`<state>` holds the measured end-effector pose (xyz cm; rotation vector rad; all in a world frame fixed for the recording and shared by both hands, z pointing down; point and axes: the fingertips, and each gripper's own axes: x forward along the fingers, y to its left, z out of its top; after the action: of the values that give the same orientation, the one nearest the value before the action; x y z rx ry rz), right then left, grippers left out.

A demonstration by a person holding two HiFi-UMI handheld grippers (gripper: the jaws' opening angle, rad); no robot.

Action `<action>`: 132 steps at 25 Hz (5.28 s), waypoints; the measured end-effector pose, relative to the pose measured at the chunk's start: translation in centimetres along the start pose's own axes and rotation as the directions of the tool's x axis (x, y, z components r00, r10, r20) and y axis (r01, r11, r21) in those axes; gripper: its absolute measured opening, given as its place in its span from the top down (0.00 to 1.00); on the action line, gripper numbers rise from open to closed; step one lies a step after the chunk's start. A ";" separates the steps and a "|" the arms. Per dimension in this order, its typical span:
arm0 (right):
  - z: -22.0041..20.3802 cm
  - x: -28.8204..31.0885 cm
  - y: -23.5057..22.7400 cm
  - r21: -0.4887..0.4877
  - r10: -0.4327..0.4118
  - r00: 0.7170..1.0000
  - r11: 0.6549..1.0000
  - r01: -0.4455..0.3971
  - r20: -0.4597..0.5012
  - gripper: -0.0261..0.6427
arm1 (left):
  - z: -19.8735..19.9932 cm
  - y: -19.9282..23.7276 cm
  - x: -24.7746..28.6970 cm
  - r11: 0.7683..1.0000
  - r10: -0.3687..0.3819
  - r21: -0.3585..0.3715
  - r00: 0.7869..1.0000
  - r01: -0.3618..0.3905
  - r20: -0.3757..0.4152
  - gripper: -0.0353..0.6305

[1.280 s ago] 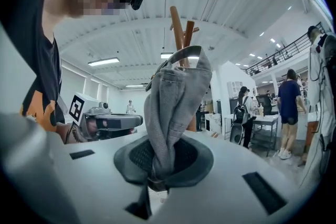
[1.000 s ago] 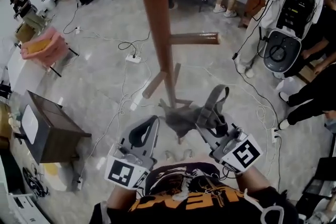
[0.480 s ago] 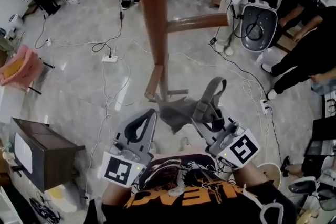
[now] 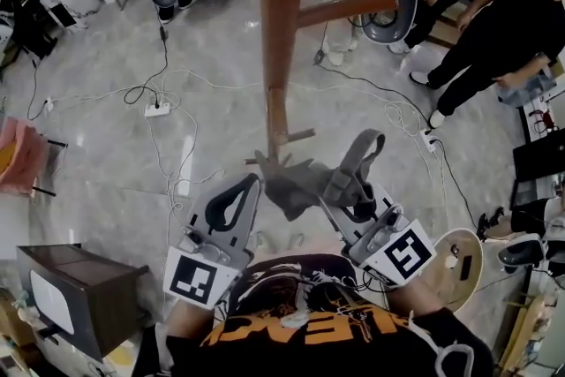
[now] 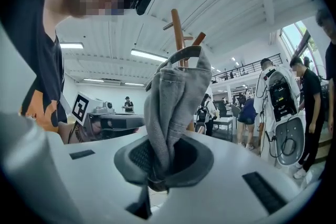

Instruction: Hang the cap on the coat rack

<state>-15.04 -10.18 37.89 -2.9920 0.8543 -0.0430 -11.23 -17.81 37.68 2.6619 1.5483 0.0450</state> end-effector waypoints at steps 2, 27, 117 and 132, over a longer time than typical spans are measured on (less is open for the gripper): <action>0.3 -1.2 -0.7 0.001 0.007 1.000 1.000 -0.007 0.008 0.90 | 0.5 -1.1 1.0 1.000 -0.001 0.002 1.000 0.001 -0.007 0.91; 0.0 5.2 5.4 0.008 -0.224 0.975 0.975 0.224 0.011 0.90 | -0.1 5.2 -4.4 0.980 -0.196 -0.015 0.980 0.196 -0.010 0.91; -0.8 3.2 0.5 -0.091 -0.223 0.975 0.970 0.224 0.017 0.48 | 1.7 4.6 -3.2 0.989 -0.143 0.033 0.990 0.143 0.016 0.91; 3.0 -1.7 1.7 -0.103 -0.240 0.967 0.963 0.248 0.089 0.92 | 2.4 3.4 -2.4 0.987 -0.154 0.054 0.988 0.153 0.014 0.91</action>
<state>-17.30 -10.63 34.78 -3.1637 0.4924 0.1164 -9.31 -21.67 35.55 2.5638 1.7671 -0.0270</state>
